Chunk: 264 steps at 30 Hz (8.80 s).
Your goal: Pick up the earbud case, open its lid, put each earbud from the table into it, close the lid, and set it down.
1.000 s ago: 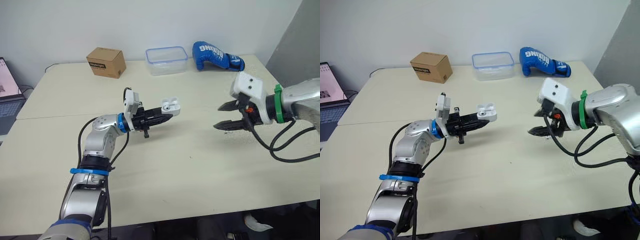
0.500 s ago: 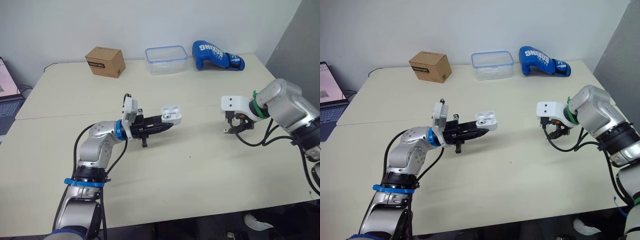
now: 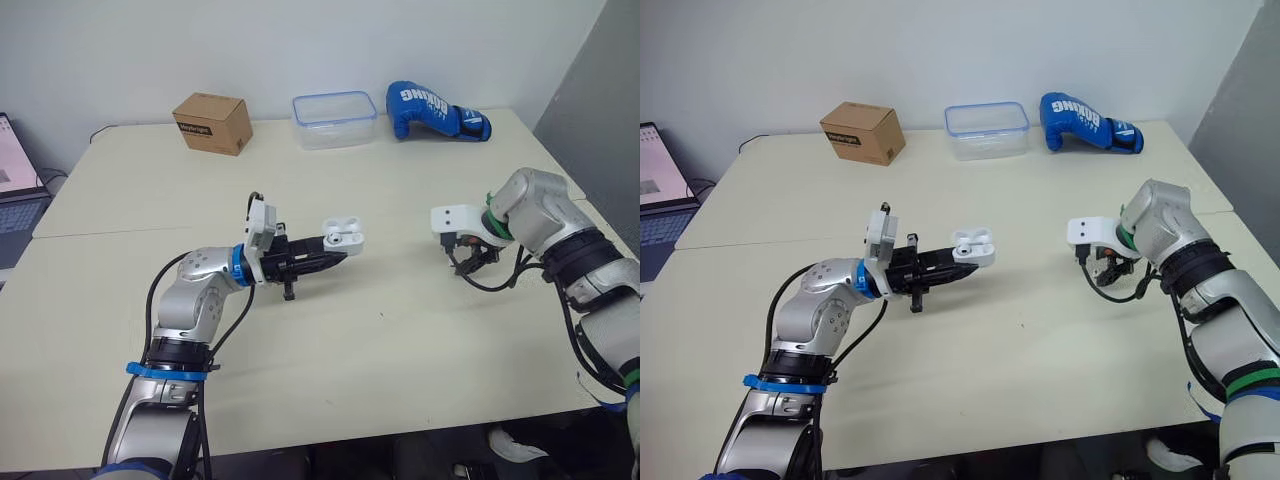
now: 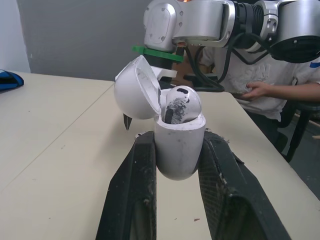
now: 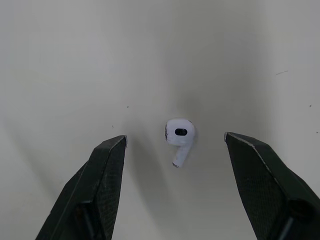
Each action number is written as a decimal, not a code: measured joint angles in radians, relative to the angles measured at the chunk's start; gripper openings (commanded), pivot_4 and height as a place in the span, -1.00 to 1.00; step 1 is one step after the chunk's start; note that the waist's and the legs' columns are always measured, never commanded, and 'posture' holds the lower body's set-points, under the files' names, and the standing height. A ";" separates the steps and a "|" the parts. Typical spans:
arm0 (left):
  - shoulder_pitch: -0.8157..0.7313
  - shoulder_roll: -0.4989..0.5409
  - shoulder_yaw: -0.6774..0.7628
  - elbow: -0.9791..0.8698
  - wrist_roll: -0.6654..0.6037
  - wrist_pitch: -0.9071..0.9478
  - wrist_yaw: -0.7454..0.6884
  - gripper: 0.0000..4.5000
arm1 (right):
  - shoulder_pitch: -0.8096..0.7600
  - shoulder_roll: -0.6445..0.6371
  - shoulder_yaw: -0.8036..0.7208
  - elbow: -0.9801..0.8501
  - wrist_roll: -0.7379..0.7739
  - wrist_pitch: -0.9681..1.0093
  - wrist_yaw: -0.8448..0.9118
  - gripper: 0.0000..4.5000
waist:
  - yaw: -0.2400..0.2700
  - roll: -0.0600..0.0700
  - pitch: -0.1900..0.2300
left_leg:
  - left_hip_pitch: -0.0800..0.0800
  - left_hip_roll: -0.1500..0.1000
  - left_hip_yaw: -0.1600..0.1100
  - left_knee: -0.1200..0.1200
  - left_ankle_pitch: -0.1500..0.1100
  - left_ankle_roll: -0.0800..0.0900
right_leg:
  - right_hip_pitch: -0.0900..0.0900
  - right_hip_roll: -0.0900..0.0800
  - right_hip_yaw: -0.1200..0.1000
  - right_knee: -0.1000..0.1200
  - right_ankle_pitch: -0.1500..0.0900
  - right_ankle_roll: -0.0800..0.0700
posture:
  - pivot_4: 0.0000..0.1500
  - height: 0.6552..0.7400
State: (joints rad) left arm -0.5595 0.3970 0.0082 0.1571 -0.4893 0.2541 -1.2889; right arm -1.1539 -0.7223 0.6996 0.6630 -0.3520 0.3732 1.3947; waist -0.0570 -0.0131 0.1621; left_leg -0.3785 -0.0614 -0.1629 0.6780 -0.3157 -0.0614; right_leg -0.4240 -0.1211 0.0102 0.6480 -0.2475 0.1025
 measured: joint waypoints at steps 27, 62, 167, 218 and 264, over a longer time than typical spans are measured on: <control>0.012 0.000 -0.001 -0.001 0.000 0.000 0.013 -0.66 | -0.029 0.081 -0.050 0.170 -0.100 -0.084 -0.003 0.20 | -0.001 0.000 0.000 | 0.000 0.000 0.000 0.000 0.000 0.000 | 0.000 0.000 0.000 0.001 0.000 0.000 | 1.00 0.78; 0.012 0.000 -0.004 -0.002 0.001 0.000 0.031 -0.66 | -0.024 0.043 -0.076 0.049 -0.121 -0.086 0.103 -0.84 | 0.000 0.000 0.000 | 0.000 0.000 0.000 0.001 0.000 0.000 | -0.001 0.000 0.000 0.001 0.000 0.000 | 1.00 0.78; -0.044 -0.039 -0.020 0.159 0.006 -0.110 0.028 -0.66 | 0.554 0.053 -0.490 -1.177 0.220 0.921 -0.160 -0.83 | 0.027 0.000 -0.001 | -0.001 -0.001 -0.001 0.003 0.000 0.000 | 0.001 -0.001 -0.001 0.002 0.000 0.000 | 1.00 0.78; -0.141 -0.057 -0.022 0.249 0.026 -0.066 -0.054 -0.66 | 0.652 0.548 -0.636 -1.346 0.572 0.678 -0.990 -0.83 | 0.016 0.000 -0.001 | 0.004 -0.001 0.000 0.002 0.000 -0.001 | 0.000 0.000 0.003 0.009 0.000 -0.001 | 1.00 0.78; -0.115 -0.037 -0.003 0.143 -0.016 -0.019 -0.056 -0.66 | 0.222 0.153 -0.551 -0.726 0.794 0.501 -0.559 -0.98 | 0.001 0.000 -0.001 | 0.004 0.000 0.001 0.000 0.000 0.000 | 0.002 0.001 0.002 0.004 0.000 0.000 | 1.00 0.78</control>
State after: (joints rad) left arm -0.6750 0.3604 0.0057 0.3000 -0.5055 0.2350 -1.3454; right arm -0.9319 -0.5689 0.1484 -0.0630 0.4416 0.8743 0.8362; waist -0.0562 -0.0129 0.1611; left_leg -0.3743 -0.0615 -0.1619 0.6780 -0.3154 -0.0617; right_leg -0.4223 -0.1205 0.0117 0.6522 -0.2474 0.1021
